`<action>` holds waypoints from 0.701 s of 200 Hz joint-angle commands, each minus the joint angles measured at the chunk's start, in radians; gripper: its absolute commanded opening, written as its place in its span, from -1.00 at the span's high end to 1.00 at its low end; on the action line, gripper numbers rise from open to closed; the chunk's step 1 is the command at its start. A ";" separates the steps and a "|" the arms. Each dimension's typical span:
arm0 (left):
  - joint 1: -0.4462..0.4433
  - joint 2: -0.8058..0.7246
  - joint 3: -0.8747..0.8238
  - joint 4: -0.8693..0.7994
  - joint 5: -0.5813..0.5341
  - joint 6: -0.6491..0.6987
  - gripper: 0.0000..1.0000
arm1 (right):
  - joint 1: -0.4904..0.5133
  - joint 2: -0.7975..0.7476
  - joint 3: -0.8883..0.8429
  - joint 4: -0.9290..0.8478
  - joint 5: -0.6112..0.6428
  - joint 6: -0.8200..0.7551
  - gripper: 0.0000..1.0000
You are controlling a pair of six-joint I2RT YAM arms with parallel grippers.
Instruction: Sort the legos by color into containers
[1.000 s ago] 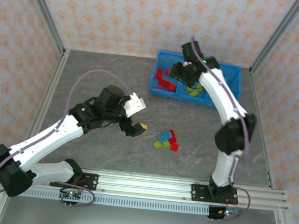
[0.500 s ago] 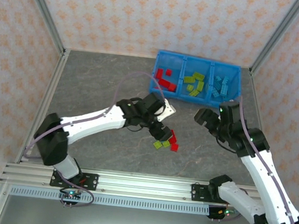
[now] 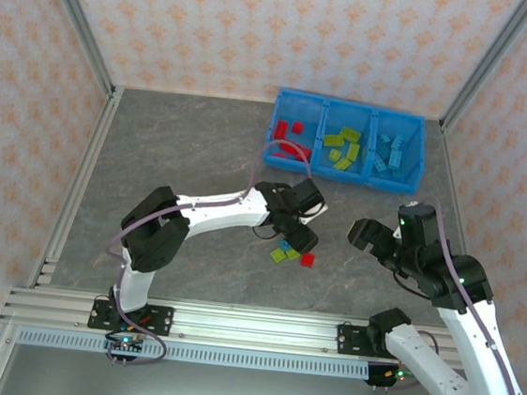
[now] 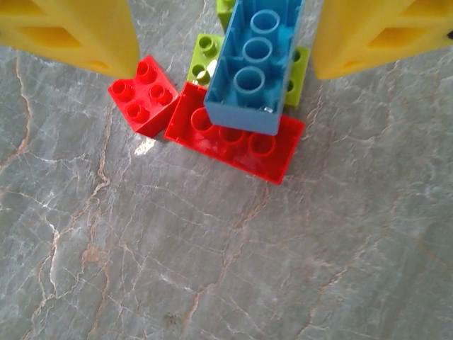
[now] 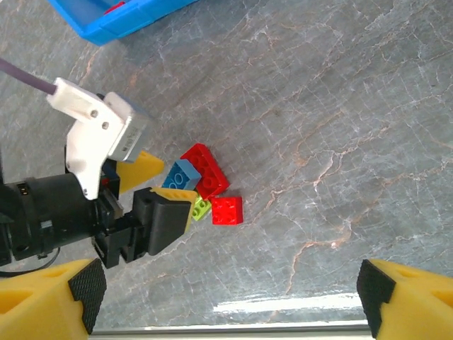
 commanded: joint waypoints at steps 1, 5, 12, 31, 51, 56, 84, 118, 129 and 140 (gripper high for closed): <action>-0.009 0.021 0.023 -0.033 -0.115 -0.005 -0.33 | 0.008 -0.012 0.000 -0.052 -0.006 -0.048 -0.87; -0.011 0.025 0.025 -0.034 -0.131 -0.003 -0.33 | 0.008 -0.014 0.001 -0.055 -0.006 -0.053 -0.87; -0.012 0.031 0.025 -0.033 -0.153 -0.002 -0.33 | 0.007 -0.016 0.003 -0.061 -0.008 -0.059 -0.87; -0.012 0.046 0.027 -0.035 -0.204 0.006 -0.31 | 0.007 -0.026 0.002 -0.070 -0.015 -0.075 -0.87; -0.012 0.051 0.022 -0.044 -0.234 0.010 -0.29 | 0.007 -0.037 -0.003 -0.076 -0.018 -0.087 -0.88; -0.013 0.050 0.018 -0.044 -0.239 0.012 -0.29 | 0.007 -0.039 -0.004 -0.078 -0.019 -0.089 -0.88; -0.014 0.043 -0.007 -0.037 -0.210 0.012 -0.23 | 0.008 -0.044 -0.009 -0.086 -0.022 -0.094 -0.88; -0.018 0.044 -0.014 -0.039 -0.165 0.012 -0.02 | 0.007 -0.055 -0.015 -0.090 -0.018 -0.088 -0.88; -0.018 0.046 -0.012 -0.039 -0.152 0.009 0.03 | 0.006 -0.057 -0.016 -0.090 -0.020 -0.087 -0.88; -0.018 0.052 -0.009 -0.040 -0.144 0.009 0.03 | 0.006 -0.057 -0.016 -0.090 -0.022 -0.087 -0.88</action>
